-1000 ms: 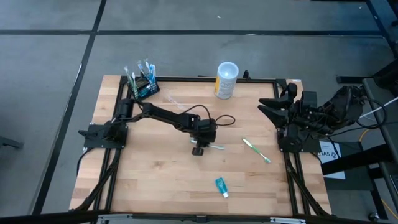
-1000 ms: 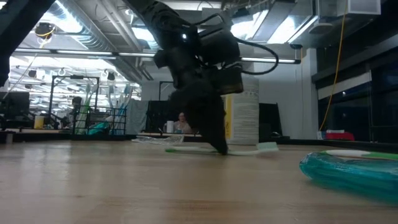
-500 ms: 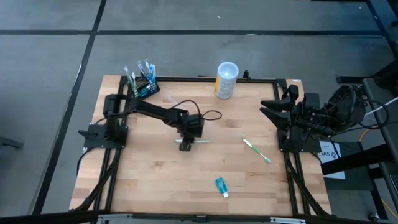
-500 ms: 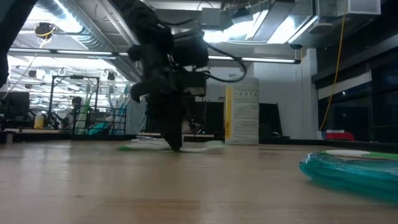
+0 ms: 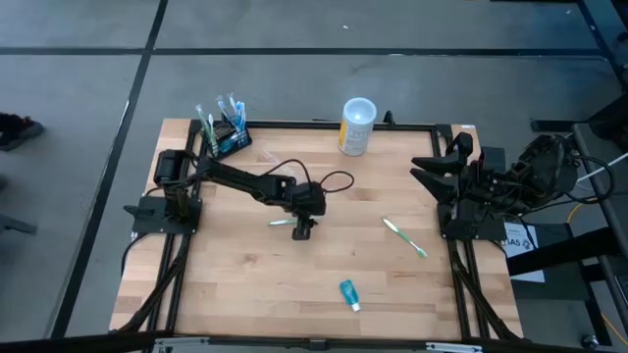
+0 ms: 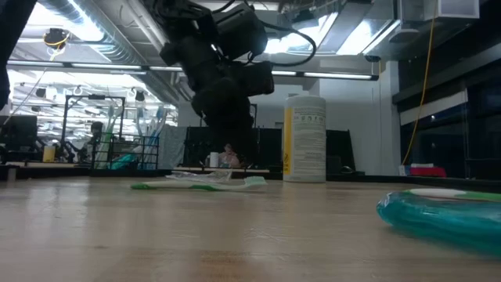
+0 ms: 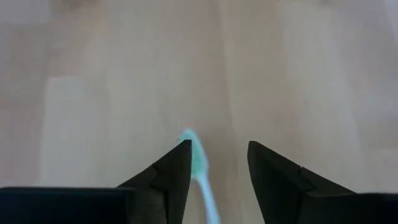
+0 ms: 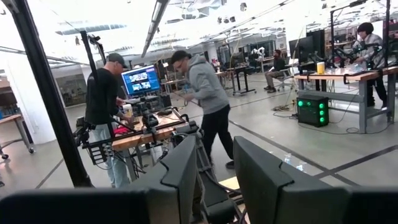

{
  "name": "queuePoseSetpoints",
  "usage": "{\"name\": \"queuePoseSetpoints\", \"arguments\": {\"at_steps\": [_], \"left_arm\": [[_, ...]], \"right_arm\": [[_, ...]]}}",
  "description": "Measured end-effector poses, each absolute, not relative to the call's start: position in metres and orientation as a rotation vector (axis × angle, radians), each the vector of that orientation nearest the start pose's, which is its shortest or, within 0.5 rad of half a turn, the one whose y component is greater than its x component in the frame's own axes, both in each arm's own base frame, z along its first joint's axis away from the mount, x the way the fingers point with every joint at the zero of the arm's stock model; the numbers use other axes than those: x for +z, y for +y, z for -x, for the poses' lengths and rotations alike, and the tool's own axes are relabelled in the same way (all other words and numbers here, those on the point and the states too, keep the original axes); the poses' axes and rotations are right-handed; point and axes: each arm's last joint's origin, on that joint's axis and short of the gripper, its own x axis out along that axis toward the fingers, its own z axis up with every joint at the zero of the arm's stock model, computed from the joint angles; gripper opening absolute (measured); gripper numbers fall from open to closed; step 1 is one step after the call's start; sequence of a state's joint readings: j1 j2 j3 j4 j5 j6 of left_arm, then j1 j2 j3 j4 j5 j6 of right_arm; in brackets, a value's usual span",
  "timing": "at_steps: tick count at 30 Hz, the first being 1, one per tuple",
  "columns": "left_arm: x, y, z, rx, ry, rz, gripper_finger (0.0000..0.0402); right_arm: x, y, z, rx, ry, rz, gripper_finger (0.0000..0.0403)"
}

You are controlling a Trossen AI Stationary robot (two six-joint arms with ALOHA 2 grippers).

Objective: Pick & Place toothbrushing station
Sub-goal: Put the green toothbrush into the left section of the black organizer

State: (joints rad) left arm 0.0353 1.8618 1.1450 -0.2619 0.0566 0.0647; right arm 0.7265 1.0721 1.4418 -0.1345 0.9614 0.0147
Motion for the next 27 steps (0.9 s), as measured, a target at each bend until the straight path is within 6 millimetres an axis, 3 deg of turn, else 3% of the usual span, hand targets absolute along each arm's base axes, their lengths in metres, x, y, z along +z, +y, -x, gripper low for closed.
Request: {"name": "queuePoseSetpoints", "arguments": {"at_steps": [8, 15, 18, 22, 27], "left_arm": [[0.146, 0.028, -0.379, -0.006, 0.979, 0.066, 0.0141], [0.137, 0.025, -0.38, -0.012, 1.003, 0.062, 0.0122], [0.137, 0.024, -0.381, -0.004, 1.002, 0.061, 0.0089], [0.137, 0.029, -0.38, 0.006, 1.003, 0.1, 0.0014], [0.139, 0.034, -0.38, 0.028, 0.989, 0.116, 0.0002]], "right_arm": [[0.499, 0.103, -0.152, -0.246, -0.158, -0.191, 0.011], [0.5, 0.103, -0.152, -0.253, -0.16, -0.195, 0.011], [0.5, 0.102, -0.152, -0.267, -0.159, -0.196, 0.011], [0.5, 0.102, -0.152, -0.27, -0.158, -0.193, 0.011], [0.5, 0.102, -0.152, -0.278, -0.157, -0.194, 0.011]]}}
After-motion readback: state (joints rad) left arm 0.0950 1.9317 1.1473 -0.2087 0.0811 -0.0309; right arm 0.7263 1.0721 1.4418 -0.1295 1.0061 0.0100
